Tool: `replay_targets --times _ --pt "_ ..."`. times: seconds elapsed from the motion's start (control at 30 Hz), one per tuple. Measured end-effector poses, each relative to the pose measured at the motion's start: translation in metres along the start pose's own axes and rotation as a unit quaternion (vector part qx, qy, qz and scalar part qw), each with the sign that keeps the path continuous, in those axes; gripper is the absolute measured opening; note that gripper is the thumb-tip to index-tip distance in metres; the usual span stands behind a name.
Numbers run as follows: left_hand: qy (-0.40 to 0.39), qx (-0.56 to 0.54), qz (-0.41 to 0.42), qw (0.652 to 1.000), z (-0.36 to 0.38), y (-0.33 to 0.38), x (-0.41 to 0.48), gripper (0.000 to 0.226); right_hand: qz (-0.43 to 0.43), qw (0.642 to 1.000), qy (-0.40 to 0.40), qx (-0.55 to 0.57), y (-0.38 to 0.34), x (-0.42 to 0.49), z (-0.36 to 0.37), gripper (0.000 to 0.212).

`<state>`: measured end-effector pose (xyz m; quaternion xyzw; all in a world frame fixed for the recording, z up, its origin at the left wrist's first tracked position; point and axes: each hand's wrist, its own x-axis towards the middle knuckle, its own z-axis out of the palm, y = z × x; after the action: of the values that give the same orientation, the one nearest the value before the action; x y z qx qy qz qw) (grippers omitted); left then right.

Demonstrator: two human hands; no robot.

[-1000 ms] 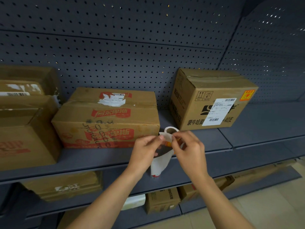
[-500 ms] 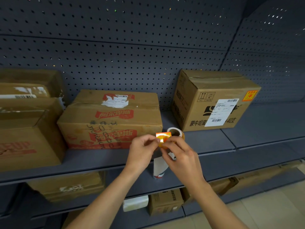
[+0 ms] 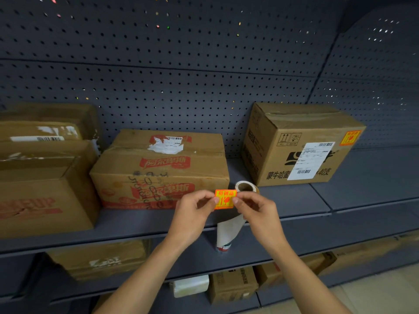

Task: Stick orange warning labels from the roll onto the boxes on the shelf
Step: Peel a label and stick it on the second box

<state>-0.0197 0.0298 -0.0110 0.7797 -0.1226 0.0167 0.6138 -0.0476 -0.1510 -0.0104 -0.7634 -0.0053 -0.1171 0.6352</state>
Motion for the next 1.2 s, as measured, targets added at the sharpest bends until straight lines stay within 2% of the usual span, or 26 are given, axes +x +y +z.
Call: replay_targets --times 0.13,0.2,0.23,0.3,0.4,0.5,0.63,0.73,0.9,1.2 --pt "0.011 0.016 0.004 1.0 -0.002 0.003 -0.002 0.012 -0.002 1.0 0.004 0.015 -0.004 0.001 0.004 0.006" --pt "0.032 0.104 0.031 0.994 -0.005 0.002 -0.003 0.01 -0.006 1.0 0.003 0.003 -0.005 0.001 0.007 0.005" --pt "0.052 0.2 0.064 0.976 -0.007 0.0 -0.004 0.011 -0.009 1.0 0.004 -0.007 -0.004 0.001 0.009 0.005" --pt "0.088 0.371 0.12 0.917 -0.009 -0.001 -0.006 0.019 -0.013 1.0 0.009 -0.022 -0.004 0.0 0.013 0.006" --pt "0.115 0.459 0.133 0.871 -0.008 0.001 -0.007 0.027 -0.025 0.999 0.014 -0.037 -0.003 0.004 0.014 0.009" --pt "0.149 0.46 0.124 0.867 -0.016 0.001 -0.004 0.035 -0.037 0.998 0.031 -0.043 0.0 0.011 0.008 0.012" --pt "0.188 0.459 0.197 0.846 -0.028 0.0 0.003 0.036 -0.023 0.997 -0.016 -0.069 0.004 0.019 0.002 0.011" --pt "0.166 0.477 0.204 0.839 -0.032 0.0 0.017 0.046 -0.021 0.997 -0.032 -0.063 0.005 0.024 0.009 0.013" --pt "0.089 0.493 0.148 0.853 -0.034 -0.006 0.034 0.064 -0.022 0.998 -0.033 -0.05 0.007 0.033 0.016 0.011" --pt "0.124 0.491 0.177 0.844 -0.033 -0.02 0.037 0.062 -0.018 0.998 -0.012 -0.061 0.014 0.042 0.022 0.014"
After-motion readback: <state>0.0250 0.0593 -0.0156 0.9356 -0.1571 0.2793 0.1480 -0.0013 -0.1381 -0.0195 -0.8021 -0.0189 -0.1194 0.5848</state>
